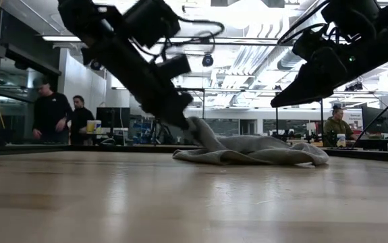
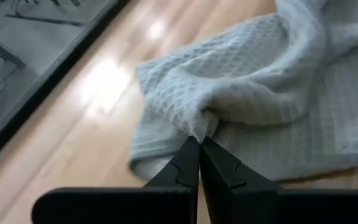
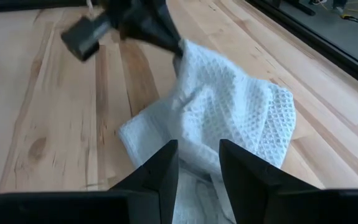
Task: Fold microfiber towels
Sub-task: Fold the gray towel
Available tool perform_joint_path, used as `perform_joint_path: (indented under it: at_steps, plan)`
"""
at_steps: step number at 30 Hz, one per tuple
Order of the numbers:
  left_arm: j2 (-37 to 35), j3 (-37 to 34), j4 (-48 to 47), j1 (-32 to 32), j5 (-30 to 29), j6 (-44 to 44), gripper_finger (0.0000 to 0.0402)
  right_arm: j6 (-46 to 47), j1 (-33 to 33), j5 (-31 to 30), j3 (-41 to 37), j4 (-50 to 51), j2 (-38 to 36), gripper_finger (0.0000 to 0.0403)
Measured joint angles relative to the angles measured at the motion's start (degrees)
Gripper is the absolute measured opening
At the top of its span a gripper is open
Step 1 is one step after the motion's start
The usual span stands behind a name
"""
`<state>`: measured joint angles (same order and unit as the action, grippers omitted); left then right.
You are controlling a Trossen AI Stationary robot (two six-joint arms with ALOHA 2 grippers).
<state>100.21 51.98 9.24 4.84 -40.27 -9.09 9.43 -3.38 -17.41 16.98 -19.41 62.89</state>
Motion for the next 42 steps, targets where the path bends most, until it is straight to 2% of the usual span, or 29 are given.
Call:
perform_joint_path:
  at_steps: [15,23,28,34,42]
  plan:
    - [-10.9,-0.1,-7.9,0.0,-0.3,3.6,0.0,3.0,0.0,-0.4,0.0,4.8,0.0,0.011]
    - [-15.0,4.5,-12.1,0.0,-1.5,9.6,0.0,4.5,0.0,-0.4,0.0,4.8,0.1,0.011]
    - [-14.9,8.7,-15.4,0.0,-1.6,11.9,0.0,5.8,0.0,2.9,0.1,3.9,0.1,0.011]
    - [-14.9,9.0,-16.8,0.0,-2.8,11.9,0.0,9.9,0.0,6.4,0.0,4.1,0.3,0.011]
    - [-14.9,9.0,-16.0,0.0,-3.6,11.9,0.0,10.3,0.0,10.8,0.0,2.6,0.4,0.011]
